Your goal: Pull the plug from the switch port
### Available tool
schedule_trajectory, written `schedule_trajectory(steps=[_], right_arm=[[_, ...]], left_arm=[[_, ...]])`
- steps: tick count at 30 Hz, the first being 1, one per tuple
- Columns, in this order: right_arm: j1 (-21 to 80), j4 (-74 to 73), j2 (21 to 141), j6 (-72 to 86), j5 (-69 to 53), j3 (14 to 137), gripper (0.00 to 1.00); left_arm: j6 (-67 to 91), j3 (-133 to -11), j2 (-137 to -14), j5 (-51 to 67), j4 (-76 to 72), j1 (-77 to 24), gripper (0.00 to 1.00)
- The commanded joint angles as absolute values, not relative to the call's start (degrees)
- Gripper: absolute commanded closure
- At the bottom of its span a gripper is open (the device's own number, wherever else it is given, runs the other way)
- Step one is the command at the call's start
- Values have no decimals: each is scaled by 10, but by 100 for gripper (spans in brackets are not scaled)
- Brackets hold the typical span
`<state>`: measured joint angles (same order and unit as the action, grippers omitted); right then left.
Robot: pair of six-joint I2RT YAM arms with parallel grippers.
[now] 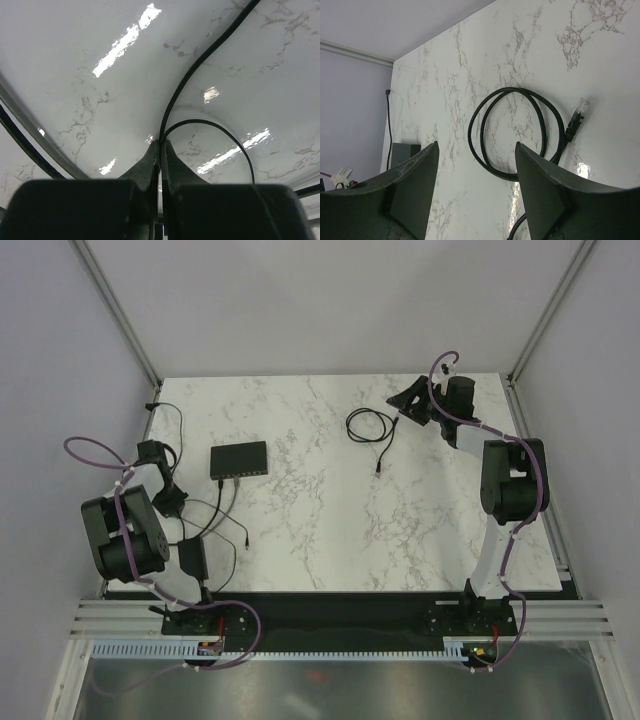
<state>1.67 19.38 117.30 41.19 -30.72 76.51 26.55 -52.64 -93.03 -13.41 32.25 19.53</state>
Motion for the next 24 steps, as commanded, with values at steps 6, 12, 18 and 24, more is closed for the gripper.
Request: schedule_trajectory(steps=[6, 12, 18, 24], right_arm=[[10, 224, 1191, 420, -327, 765, 30], [4, 241, 1194, 433, -339, 757, 31], [4, 233, 1187, 421, -333, 756, 31], [4, 233, 1193, 421, -335, 758, 31]], left_arm=[[250, -522, -761, -92, 322, 200, 98], [272, -528, -624, -41, 322, 199, 98], [287, -545, -580, -8, 333, 199, 98], [289, -584, -545, -2, 351, 199, 98]])
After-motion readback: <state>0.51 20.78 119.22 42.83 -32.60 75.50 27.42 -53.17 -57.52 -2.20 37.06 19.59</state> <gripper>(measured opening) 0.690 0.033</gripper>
